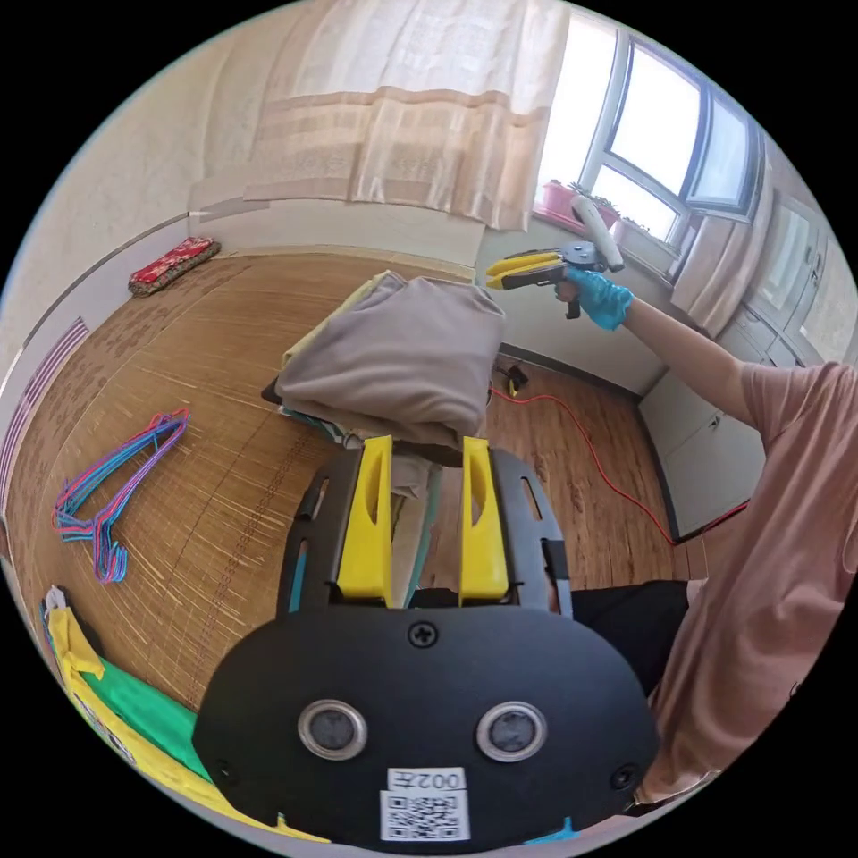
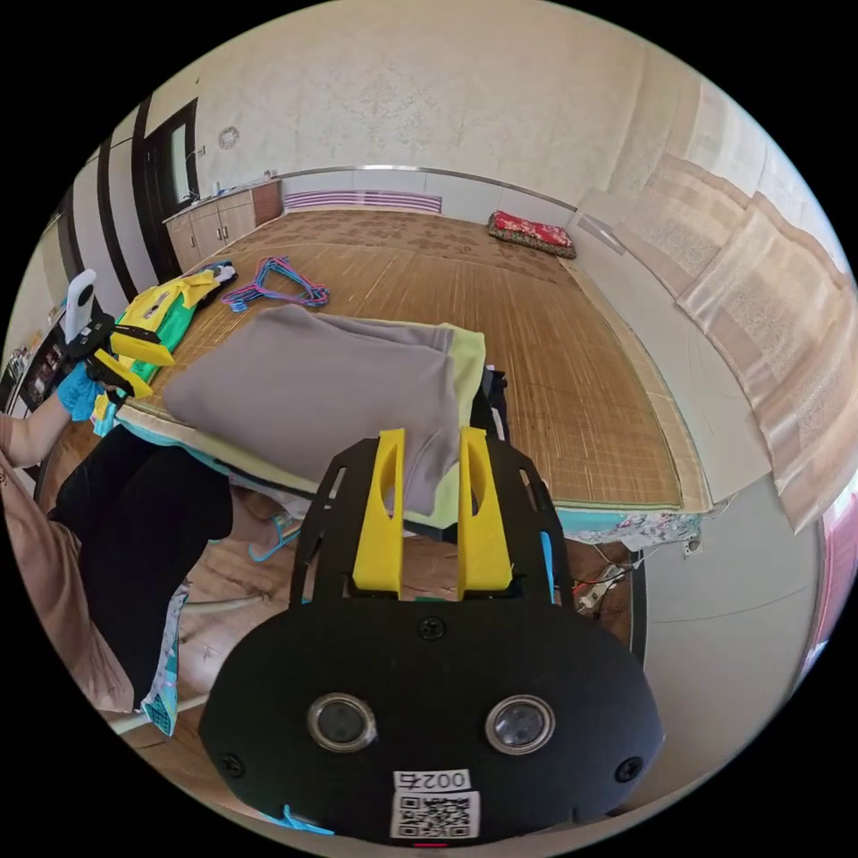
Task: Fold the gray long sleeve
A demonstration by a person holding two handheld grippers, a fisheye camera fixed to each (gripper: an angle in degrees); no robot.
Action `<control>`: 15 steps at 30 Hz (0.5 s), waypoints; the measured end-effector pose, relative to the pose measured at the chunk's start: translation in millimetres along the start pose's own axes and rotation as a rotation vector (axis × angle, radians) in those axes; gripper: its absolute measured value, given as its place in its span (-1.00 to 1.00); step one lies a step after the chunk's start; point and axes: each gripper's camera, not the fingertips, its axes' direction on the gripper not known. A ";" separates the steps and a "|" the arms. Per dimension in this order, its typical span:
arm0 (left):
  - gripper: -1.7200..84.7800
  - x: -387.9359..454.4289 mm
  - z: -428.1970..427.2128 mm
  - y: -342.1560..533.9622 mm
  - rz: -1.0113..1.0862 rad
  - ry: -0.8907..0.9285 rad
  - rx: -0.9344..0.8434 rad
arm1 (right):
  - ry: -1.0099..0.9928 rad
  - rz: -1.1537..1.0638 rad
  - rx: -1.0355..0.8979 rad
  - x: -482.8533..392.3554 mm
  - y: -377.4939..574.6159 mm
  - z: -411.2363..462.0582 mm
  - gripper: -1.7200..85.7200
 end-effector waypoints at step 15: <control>-0.98 24.0 22.3 34.0 -0.041 -0.042 -0.010 | -0.099 0.012 -0.107 -14.2 3.7 3.0 -0.91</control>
